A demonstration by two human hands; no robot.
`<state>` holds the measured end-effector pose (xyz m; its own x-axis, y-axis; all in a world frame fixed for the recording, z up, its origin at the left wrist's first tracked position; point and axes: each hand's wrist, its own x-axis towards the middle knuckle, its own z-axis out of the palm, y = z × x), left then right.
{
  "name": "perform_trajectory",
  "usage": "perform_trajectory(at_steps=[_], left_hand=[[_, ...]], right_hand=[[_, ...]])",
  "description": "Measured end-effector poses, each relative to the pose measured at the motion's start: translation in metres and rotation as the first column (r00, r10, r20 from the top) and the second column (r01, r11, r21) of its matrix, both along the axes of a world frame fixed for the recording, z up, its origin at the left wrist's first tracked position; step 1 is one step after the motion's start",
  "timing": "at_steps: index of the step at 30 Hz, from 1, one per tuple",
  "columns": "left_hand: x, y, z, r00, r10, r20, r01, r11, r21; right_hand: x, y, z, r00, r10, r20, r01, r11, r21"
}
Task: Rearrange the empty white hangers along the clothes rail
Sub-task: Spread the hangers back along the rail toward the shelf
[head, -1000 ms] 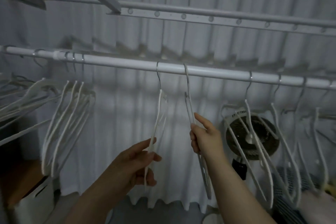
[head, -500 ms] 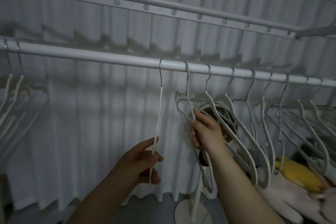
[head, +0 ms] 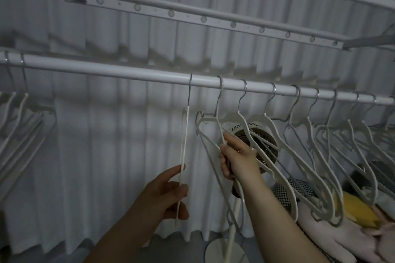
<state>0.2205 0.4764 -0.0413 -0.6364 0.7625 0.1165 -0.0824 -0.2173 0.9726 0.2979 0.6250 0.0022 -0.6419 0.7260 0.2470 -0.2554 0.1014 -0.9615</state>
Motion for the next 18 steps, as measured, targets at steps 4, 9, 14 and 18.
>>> perform_trajectory(at_steps=[4,9,14,18], left_hand=[[-0.0002,-0.0031,0.0013,1.000,-0.005,0.004,0.005,1.000,0.008],[-0.0010,-0.0040,0.0007,1.000,-0.002,-0.004,0.002,1.000,0.006],[-0.0015,-0.0060,0.0011,1.000,0.000,-0.003,0.000,1.000,0.001],[-0.0002,-0.0079,0.0023,1.000,0.002,-0.003,-0.002,1.000,0.001]], right_hand=[[-0.0036,-0.0008,-0.0018,1.000,0.010,0.002,-0.010,1.000,0.009],[-0.0046,-0.0031,-0.0017,1.000,-0.011,0.026,0.011,1.000,0.017],[-0.0050,-0.0050,-0.0001,0.999,-0.024,0.030,0.023,0.999,0.030],[-0.0027,-0.0088,0.0002,0.997,-0.047,0.067,0.042,0.996,0.073]])
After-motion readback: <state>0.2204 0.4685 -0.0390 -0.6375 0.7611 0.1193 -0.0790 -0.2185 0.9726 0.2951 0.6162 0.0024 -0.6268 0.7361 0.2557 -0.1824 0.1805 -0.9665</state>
